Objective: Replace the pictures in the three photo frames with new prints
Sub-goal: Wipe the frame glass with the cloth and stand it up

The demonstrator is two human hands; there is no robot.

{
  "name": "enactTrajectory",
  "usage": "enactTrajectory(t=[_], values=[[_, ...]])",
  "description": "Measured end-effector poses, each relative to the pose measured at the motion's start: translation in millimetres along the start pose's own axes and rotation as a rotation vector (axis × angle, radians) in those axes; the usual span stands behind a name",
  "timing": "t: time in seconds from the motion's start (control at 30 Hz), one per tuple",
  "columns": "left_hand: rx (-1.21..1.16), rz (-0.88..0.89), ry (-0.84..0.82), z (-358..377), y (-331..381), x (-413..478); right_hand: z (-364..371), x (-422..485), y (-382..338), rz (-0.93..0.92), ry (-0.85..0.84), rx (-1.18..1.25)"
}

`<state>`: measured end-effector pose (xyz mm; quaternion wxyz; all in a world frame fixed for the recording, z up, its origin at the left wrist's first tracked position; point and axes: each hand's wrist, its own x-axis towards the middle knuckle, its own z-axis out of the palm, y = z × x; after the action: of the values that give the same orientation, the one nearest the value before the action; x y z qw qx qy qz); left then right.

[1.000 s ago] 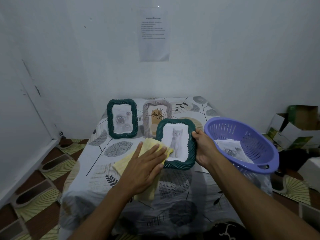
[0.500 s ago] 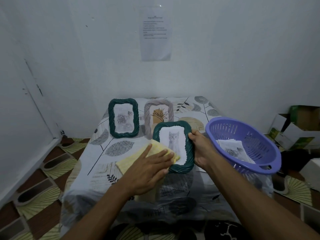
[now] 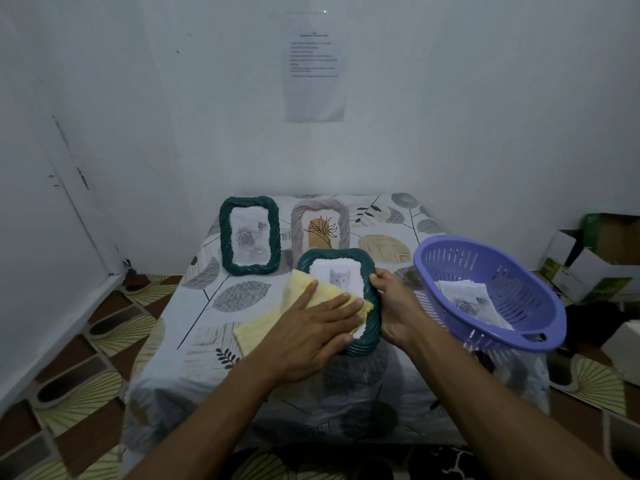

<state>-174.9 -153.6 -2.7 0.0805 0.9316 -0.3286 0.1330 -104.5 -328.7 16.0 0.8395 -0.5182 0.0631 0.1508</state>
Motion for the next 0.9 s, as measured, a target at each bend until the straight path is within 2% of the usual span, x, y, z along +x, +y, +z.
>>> enactTrajectory(t=[0.13, 0.23, 0.5, 0.73, 0.9], values=[[0.107, -0.114, 0.040, -5, -9, 15, -2, -8, 5, 0.008, -0.067, 0.043], [0.084, -0.181, 0.052, -10, -17, 28, -1, -13, 11, 0.007, -0.085, 0.037], [-0.068, -0.018, 0.023, 7, -10, 11, -14, -10, 8, 0.010, -0.020, 0.032], [0.151, -0.216, 0.066, -3, -30, 6, -12, -8, 16, 0.003, -0.005, -0.007], [0.006, -0.103, 0.028, 6, -24, -21, -20, 3, 3, -0.020, 0.102, -0.004]])
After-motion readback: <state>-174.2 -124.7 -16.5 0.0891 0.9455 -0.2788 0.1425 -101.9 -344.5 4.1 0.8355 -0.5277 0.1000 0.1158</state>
